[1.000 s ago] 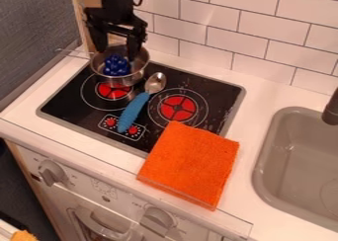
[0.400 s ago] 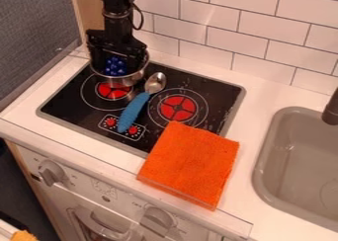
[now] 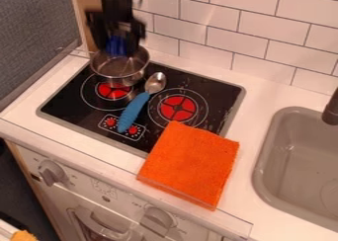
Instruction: Put the blue object on the right burner
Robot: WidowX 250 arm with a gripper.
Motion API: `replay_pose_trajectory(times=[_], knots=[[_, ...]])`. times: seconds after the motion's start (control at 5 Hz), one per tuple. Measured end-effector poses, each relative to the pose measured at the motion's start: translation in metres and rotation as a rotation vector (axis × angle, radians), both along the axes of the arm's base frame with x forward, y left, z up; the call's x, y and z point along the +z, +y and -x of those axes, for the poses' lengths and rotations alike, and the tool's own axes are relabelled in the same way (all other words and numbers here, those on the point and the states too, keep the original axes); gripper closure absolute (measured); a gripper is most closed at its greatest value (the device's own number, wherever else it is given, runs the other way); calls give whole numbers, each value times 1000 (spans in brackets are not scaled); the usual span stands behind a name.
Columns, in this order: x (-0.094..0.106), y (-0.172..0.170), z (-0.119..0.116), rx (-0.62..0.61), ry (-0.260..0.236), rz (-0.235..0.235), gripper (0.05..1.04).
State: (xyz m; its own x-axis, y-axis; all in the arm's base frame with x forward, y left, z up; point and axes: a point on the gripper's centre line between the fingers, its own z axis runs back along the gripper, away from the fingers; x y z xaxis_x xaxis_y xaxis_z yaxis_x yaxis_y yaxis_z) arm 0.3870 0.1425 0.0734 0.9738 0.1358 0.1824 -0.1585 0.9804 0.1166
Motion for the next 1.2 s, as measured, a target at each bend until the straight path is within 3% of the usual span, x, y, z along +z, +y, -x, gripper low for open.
replay_pose_trajectory(times=[0.2,0.4,0.6,0.8,1.2], knots=[[47,-28,-14,-131,-97,-15,244],[60,-86,-26,-317,-89,34,244],[38,-130,-17,-412,-38,63,244],[31,-177,3,-440,-4,37,244],[-5,-172,37,-341,72,-10,244]])
